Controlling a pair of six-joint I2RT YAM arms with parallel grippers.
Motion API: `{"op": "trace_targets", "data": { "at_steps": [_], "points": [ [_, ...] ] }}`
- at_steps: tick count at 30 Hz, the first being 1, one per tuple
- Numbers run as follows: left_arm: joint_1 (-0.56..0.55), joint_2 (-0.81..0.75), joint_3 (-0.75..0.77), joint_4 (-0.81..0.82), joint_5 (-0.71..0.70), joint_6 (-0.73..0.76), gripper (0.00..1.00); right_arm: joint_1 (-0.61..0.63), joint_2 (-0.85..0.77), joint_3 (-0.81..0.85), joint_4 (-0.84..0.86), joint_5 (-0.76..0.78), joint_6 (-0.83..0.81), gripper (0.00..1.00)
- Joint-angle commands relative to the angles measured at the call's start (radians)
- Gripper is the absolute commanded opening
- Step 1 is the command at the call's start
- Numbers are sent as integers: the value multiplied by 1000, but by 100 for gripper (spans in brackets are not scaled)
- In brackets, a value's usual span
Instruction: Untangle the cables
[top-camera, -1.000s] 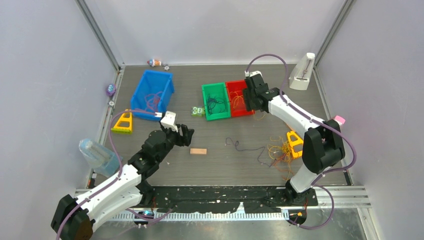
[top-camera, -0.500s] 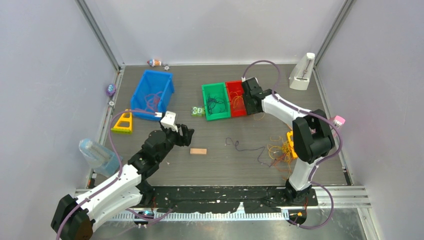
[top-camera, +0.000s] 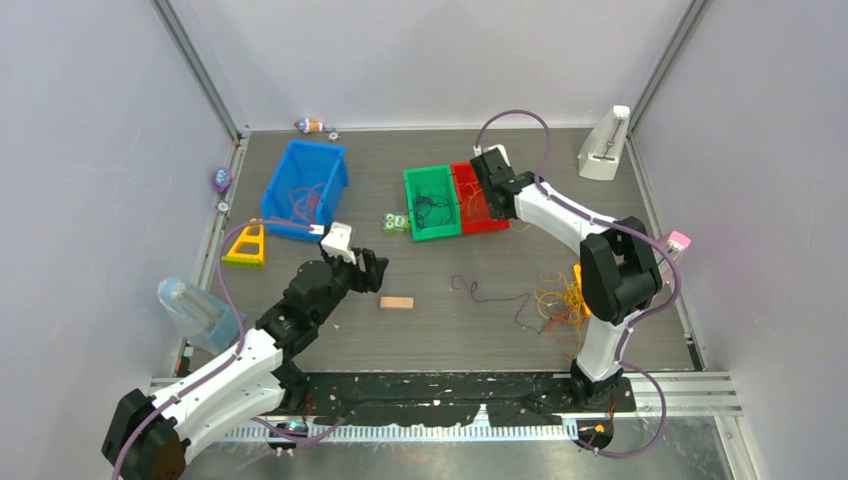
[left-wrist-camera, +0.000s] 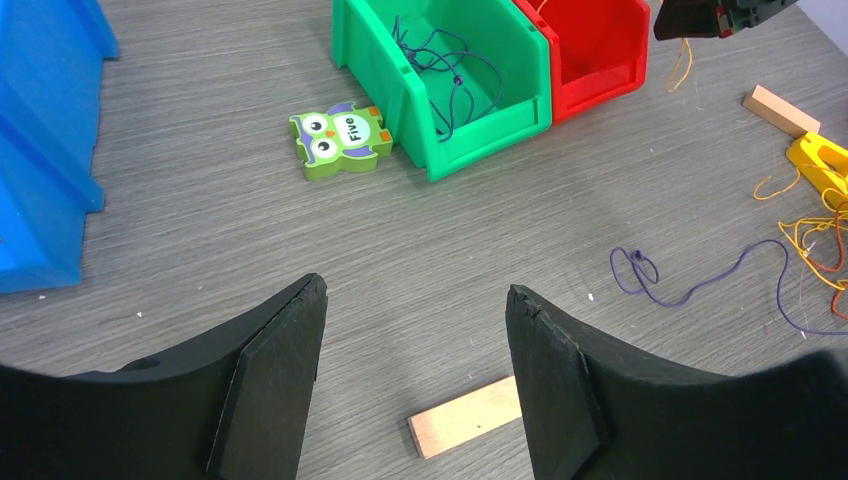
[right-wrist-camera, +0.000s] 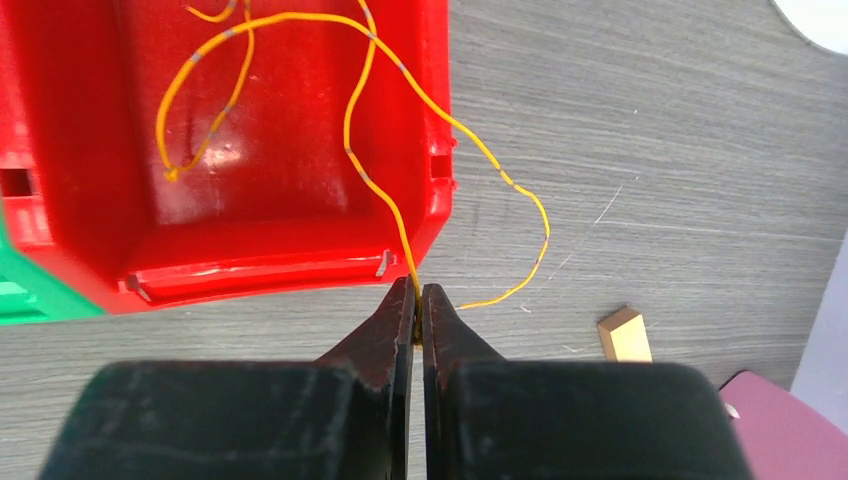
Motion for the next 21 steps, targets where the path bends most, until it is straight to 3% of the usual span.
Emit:
{"op": "trace_targets", "data": {
  "at_steps": [1,11,21],
  "points": [
    [0,-1,8,56,-14,1,67,41,-29,77,-15,69,-34,5],
    [0,-7,8,53,-15,3,67,109,-35,182,-36,51,-77,5],
    [0,-12,7,51,-16,3,67,112,-41,187,-44,39,-76,5]
  ]
}}
